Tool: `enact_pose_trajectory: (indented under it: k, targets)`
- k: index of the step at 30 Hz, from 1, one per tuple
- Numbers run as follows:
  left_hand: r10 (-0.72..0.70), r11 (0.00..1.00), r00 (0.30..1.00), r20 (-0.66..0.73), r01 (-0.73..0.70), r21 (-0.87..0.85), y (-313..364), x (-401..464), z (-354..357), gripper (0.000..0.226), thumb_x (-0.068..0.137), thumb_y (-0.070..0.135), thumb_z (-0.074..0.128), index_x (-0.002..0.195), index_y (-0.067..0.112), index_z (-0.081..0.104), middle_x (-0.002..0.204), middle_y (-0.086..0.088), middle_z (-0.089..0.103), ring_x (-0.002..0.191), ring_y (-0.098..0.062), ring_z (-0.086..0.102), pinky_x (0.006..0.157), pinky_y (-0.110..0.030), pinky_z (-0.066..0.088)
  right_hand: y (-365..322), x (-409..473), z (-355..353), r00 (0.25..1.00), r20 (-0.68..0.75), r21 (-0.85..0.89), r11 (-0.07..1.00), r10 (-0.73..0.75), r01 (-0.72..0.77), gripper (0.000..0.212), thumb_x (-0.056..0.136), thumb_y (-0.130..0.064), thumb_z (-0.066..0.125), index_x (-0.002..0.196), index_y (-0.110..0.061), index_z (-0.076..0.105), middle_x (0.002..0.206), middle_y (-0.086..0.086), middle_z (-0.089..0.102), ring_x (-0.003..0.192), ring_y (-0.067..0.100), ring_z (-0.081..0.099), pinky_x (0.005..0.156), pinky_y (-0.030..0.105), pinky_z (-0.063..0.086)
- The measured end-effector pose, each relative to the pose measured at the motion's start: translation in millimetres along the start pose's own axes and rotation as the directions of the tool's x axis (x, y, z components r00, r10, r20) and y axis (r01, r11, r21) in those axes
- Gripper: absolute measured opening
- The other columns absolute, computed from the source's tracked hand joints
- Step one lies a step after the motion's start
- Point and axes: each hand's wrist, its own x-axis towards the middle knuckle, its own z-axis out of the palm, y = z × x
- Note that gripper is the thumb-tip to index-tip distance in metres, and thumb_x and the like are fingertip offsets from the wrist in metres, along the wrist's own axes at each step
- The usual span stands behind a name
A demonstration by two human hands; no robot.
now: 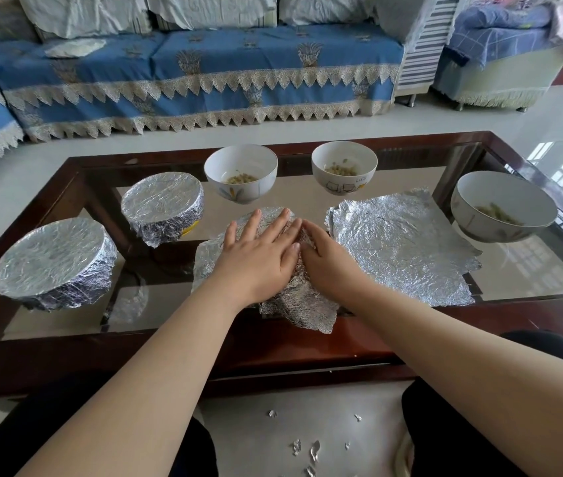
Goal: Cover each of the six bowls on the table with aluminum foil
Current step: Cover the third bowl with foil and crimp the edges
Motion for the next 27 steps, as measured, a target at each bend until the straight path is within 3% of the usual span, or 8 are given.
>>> enact_pose_trajectory:
  k: [5,8,11,13,20,22,25,27]
  targets:
    - [-0.008,1.0,1.0,-0.028,0.008,0.006,-2.8,-3.0,2.8,0.054,0.105,0.048,0.011,0.157,0.044,-0.002,0.164,0.019,-0.012,0.153,-0.022,-0.012,0.121,-0.055,-0.004,4.8,-1.3,9.7,0.999,-0.033,0.202,0.979,0.033,-0.025,0.045,0.101,-0.021,0.041,0.145,-0.019,0.036,0.139,0.003,0.053,0.109,0.01,0.053,0.087,0.023,0.04]
    - [-0.017,1.0,0.999,-0.029,0.017,0.009,-3.7,-5.5,4.2,0.053,0.105,0.048,0.012,0.155,0.048,-0.002,0.164,0.02,-0.012,0.153,-0.022,-0.011,0.12,-0.056,-0.003,6.9,-1.1,14.2,0.993,-0.052,0.386,0.92,0.102,-0.075,0.039,0.102,-0.031,0.044,0.135,-0.012,0.043,0.117,-0.001,0.061,0.1,0.007,0.058,0.086,0.028,0.051]
    - [-0.016,1.0,0.999,-0.033,0.016,0.008,-4.2,-5.7,3.8,0.051,0.104,0.049,0.012,0.153,0.053,-0.003,0.164,0.02,-0.012,0.153,-0.023,-0.011,0.12,-0.056,-0.003,5.4,-0.8,9.8,0.979,-0.075,0.383,0.912,0.188,-0.146,0.03,0.101,-0.033,0.045,0.119,-0.01,0.051,0.09,-0.005,0.058,0.068,0.002,0.051,0.054,0.015,0.042]
    - [-0.012,1.0,0.999,-0.029,0.013,0.012,-4.7,-5.9,3.9,0.05,0.104,0.049,0.011,0.152,0.055,-0.004,0.164,0.018,-0.013,0.153,-0.024,-0.012,0.12,-0.056,-0.005,6.8,-0.7,5.8,0.973,-0.113,0.335,0.93,0.203,-0.155,0.025,0.098,-0.034,0.052,0.105,-0.01,0.055,0.08,-0.002,0.058,0.056,0.005,0.047,0.044,0.012,0.037]
    - [-0.018,1.0,1.0,-0.016,0.019,0.024,-2.6,-7.7,2.7,0.05,0.104,0.049,0.01,0.15,0.059,-0.008,0.164,0.017,-0.015,0.152,-0.026,-0.014,0.12,-0.057,-0.006,7.3,3.2,4.1,0.958,-0.213,0.204,0.967,0.193,-0.15,0.027,0.092,-0.035,0.06,0.089,-0.009,0.061,0.067,-0.003,0.056,0.058,0.013,0.049,0.057,0.029,0.04]
    - [-0.023,1.0,1.0,-0.021,0.023,0.02,-2.1,-8.0,3.5,0.049,0.104,0.049,0.011,0.149,0.059,-0.007,0.164,0.017,-0.015,0.152,-0.026,-0.014,0.12,-0.057,-0.006,8.0,2.8,4.8,0.958,-0.188,0.288,0.945,0.216,-0.157,0.028,0.092,-0.034,0.061,0.09,-0.006,0.062,0.06,-0.003,0.053,0.051,0.013,0.047,0.052,0.028,0.038]
    - [-0.03,0.999,0.999,-0.022,0.03,0.021,-2.1,-7.7,4.7,0.049,0.104,0.05,0.011,0.149,0.059,-0.007,0.164,0.017,-0.015,0.152,-0.027,-0.013,0.12,-0.058,-0.005,10.8,-3.0,4.8,0.958,-0.092,0.555,0.813,0.27,-0.176,0.023,0.096,-0.03,0.058,0.088,-0.009,0.064,0.049,-0.002,0.042,0.037,0.009,0.035,0.039,0.023,0.03]
    - [-0.031,0.999,0.999,-0.017,0.032,0.023,-2.3,-7.1,5.0,0.049,0.104,0.051,0.01,0.149,0.059,-0.007,0.164,0.017,-0.015,0.152,-0.027,-0.014,0.12,-0.058,-0.006,12.8,-8.6,7.8,0.959,-0.075,0.598,0.782,0.272,-0.176,0.026,0.098,-0.029,0.054,0.091,-0.008,0.067,0.047,-0.004,0.038,0.038,0.009,0.031,0.037,0.021,0.026]
